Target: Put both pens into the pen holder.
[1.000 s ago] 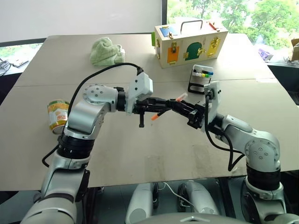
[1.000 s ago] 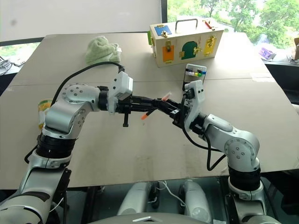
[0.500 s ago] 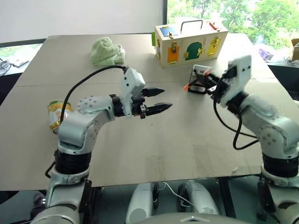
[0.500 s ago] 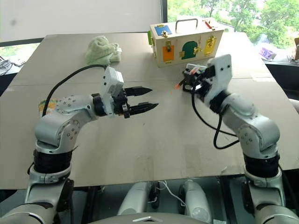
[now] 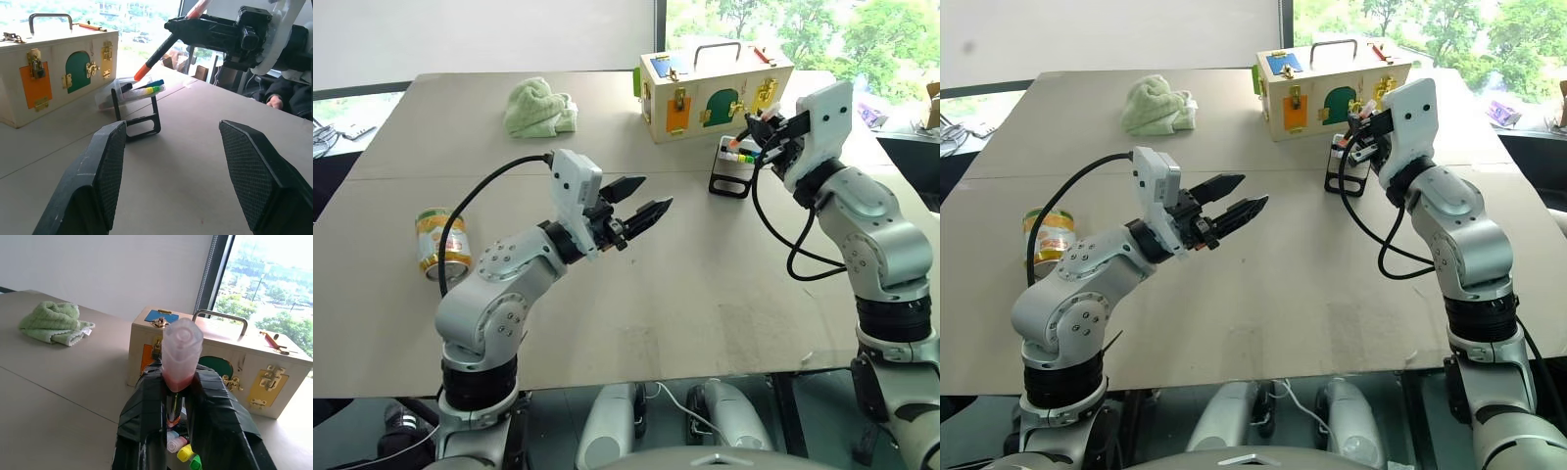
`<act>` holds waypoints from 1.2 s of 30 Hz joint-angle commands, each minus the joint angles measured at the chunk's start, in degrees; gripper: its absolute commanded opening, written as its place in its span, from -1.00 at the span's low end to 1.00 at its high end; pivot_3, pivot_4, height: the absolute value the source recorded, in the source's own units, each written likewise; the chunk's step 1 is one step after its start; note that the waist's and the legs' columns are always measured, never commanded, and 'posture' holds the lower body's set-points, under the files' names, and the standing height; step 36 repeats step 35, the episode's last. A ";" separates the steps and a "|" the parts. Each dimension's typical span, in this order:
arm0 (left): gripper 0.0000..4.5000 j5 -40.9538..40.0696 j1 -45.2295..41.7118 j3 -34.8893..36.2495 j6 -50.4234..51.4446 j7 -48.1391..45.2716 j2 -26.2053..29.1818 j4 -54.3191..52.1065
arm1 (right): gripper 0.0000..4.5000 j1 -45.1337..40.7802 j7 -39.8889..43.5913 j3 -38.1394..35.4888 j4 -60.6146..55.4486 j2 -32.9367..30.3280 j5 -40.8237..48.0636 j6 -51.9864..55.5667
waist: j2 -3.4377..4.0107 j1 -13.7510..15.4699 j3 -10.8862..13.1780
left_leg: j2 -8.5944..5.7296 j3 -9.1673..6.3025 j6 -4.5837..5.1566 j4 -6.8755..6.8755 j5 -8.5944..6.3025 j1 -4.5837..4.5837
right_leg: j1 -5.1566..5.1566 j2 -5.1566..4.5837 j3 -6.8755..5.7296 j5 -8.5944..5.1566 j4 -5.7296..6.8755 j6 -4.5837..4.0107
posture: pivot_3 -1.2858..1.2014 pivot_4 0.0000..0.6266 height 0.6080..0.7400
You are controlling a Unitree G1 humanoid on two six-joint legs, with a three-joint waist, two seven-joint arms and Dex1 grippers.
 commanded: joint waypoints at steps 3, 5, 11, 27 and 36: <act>0.37 -2.02 -0.73 0.31 -1.20 1.05 0.98 -2.65 | -0.95 -1.13 -0.66 2.30 6.58 2.51 -7.74 -9.64 | 0.00 -0.13 0.00 | 0.00 0.00 0.00 0.00 0.00 0.01 | 0.00 0.01 0.00 0.00 0.00 0.00 | 0.03 -0.52 1.00; 0.37 -2.24 -1.40 0.26 -1.28 1.09 1.49 -2.29 | -0.95 -0.94 -0.84 3.36 10.17 3.68 -10.14 -12.77 | 0.01 -0.25 0.01 | 0.00 0.01 0.00 -0.01 0.00 0.02 | 0.00 0.02 0.01 0.00 0.01 0.00 | 0.03 -0.52 1.00; 0.37 -3.38 -2.15 -0.15 -1.40 0.51 2.02 -1.93 | -0.34 -1.34 0.53 4.20 19.58 6.35 -14.35 -21.96 | 0.01 -0.41 0.00 | 0.00 0.02 -0.01 -0.01 0.00 0.02 | 0.01 0.02 0.02 0.00 0.00 0.00 | 0.03 -0.52 1.00; 0.76 -7.53 8.61 5.88 -1.89 0.49 6.92 -2.78 | 1.00 18.78 22.87 -3.93 -8.98 -7.98 4.14 -8.88 | 0.02 0.19 0.00 | 0.00 -0.01 -0.02 -0.12 -0.01 0.03 | 0.02 -0.02 0.02 -0.01 -0.10 -0.01 | 0.03 -0.52 1.00; 1.00 -1.93 28.83 12.40 -6.33 0.35 12.23 -6.84 | 1.00 36.48 31.65 -13.48 -14.82 -18.49 10.35 -5.13 | 0.04 0.40 -0.01 | 0.04 0.00 -0.04 -0.18 -0.06 0.22 | 0.12 -0.09 0.03 -0.12 -0.12 0.14 | 0.03 -0.52 1.00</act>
